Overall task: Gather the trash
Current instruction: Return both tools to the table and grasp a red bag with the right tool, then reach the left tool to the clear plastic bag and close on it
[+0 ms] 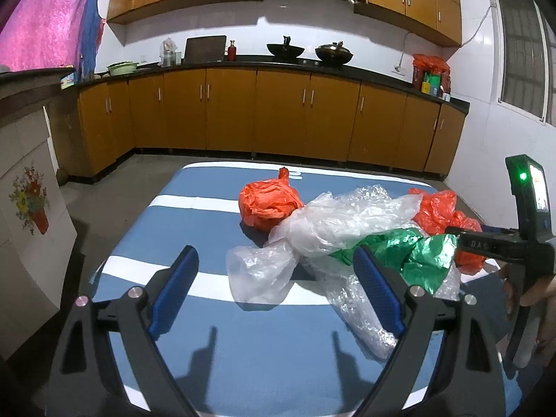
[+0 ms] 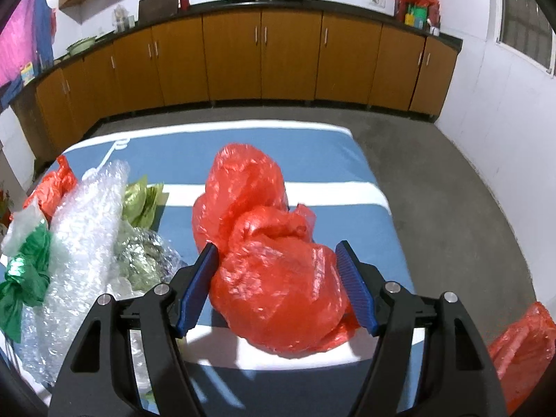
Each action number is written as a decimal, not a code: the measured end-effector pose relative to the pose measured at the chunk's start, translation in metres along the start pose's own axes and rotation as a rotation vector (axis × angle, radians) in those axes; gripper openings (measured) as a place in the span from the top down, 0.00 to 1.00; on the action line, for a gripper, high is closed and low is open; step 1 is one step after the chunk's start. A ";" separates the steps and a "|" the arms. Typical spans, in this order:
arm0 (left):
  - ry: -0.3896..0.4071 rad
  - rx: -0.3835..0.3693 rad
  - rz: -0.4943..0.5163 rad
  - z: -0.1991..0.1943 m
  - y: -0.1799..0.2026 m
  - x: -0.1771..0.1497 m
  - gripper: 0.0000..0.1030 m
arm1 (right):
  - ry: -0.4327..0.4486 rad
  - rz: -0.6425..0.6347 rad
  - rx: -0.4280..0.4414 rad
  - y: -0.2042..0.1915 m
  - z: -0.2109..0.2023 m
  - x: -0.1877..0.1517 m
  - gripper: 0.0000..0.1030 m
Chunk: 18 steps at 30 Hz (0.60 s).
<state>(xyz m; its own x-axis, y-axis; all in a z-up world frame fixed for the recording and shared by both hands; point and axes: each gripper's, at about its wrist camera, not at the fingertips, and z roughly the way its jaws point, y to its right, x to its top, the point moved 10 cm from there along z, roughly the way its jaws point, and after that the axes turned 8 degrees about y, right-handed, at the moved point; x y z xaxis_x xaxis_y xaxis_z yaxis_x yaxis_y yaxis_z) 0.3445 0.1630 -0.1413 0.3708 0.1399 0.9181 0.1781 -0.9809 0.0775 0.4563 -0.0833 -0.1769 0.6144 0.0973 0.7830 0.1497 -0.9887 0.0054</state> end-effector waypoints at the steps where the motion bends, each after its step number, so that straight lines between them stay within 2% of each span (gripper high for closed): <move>1: -0.003 -0.002 0.001 0.002 0.001 0.000 0.14 | -0.005 0.002 0.005 0.000 0.001 -0.001 0.33; 3: -0.008 -0.008 0.000 0.007 0.003 0.000 0.14 | -0.026 0.005 0.025 -0.001 0.004 -0.004 0.36; 4: -0.012 -0.013 -0.003 0.008 0.005 0.000 0.14 | -0.032 0.006 0.034 -0.002 0.005 -0.006 0.44; 8: -0.020 -0.040 -0.018 0.012 0.009 0.002 0.14 | -0.039 -0.001 0.061 -0.006 0.001 -0.011 0.63; 11: -0.016 -0.060 -0.016 0.013 0.016 0.005 0.14 | -0.032 0.008 0.065 -0.003 -0.009 -0.014 0.67; 18: -0.001 -0.088 0.019 0.025 0.039 0.026 0.14 | -0.029 0.023 0.069 0.002 -0.027 -0.028 0.68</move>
<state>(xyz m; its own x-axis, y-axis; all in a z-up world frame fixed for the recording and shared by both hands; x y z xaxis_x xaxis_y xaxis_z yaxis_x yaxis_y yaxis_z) 0.3843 0.1314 -0.1244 0.3741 0.1215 0.9194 0.0901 -0.9915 0.0944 0.4187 -0.0908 -0.1822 0.6406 0.0787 0.7638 0.1872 -0.9807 -0.0560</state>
